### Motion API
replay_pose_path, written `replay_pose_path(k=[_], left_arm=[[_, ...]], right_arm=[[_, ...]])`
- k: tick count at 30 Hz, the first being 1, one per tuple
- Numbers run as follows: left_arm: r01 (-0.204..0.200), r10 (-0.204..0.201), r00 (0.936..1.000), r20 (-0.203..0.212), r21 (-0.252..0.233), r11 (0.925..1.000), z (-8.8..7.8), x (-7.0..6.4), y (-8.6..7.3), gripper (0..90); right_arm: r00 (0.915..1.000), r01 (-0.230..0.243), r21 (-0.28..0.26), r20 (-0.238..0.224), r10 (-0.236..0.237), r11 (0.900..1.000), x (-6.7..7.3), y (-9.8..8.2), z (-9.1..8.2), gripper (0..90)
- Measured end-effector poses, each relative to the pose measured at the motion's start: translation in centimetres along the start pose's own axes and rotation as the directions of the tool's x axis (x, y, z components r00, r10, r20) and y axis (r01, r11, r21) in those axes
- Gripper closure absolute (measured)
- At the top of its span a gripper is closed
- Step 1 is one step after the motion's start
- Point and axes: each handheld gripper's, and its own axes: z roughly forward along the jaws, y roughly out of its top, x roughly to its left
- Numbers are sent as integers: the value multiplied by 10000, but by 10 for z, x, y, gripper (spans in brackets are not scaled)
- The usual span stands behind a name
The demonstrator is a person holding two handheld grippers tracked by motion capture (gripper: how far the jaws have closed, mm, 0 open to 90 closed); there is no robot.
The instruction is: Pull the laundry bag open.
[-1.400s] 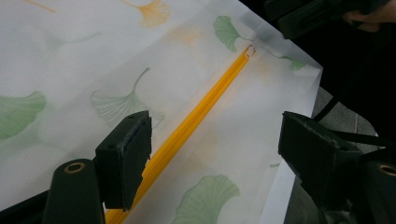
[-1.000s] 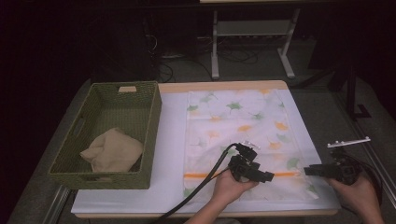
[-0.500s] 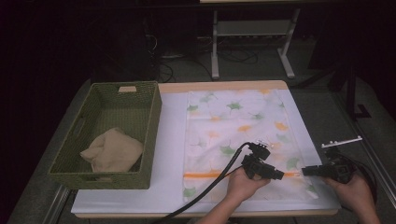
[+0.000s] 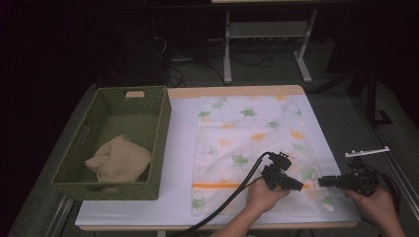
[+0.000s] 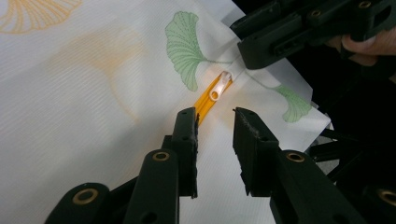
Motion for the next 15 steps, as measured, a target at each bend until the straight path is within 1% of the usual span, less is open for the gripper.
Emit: replay_pose_path(k=[1, 4, 6, 7, 10, 13, 15], left_arm=[[8, -8, 10000, 24, -5, 10000, 1, 0, 0, 704], [44, -45, 9999, 115, 68, 10000, 5, -1, 0, 704], [52, -54, 9999, 161, 80, 10000, 7, -1, 0, 696], [44, -46, 9999, 163, 84, 10000, 7, -1, 0, 689], [80, -81, 9998, 172, 91, 9999, 7, 0, 0, 673], [373, -371, 9988, 314, -37, 9993, 7, 4, 1, 658], [540, -535, 9973, 494, -92, 9985, 8, 6, 2, 649]], right_arm=[[10000, -19, 58, -60, 19, 10000, 0, -1, 1, 677], [9998, -32, 114, -182, 35, 9999, -1, -2, 4, 718], [9999, 65, 158, -116, -63, 9999, 0, -2, 4, 789], [9998, 102, 187, -148, -99, 9998, 2, -2, 4, 804], [9995, 261, 98, -181, -259, 9996, 5, -1, 2, 828], [9988, 424, -113, -242, -427, 9990, 8, 1, -2, 835], [9981, 495, -403, -339, -509, 9980, 10, 2, -6, 839]])
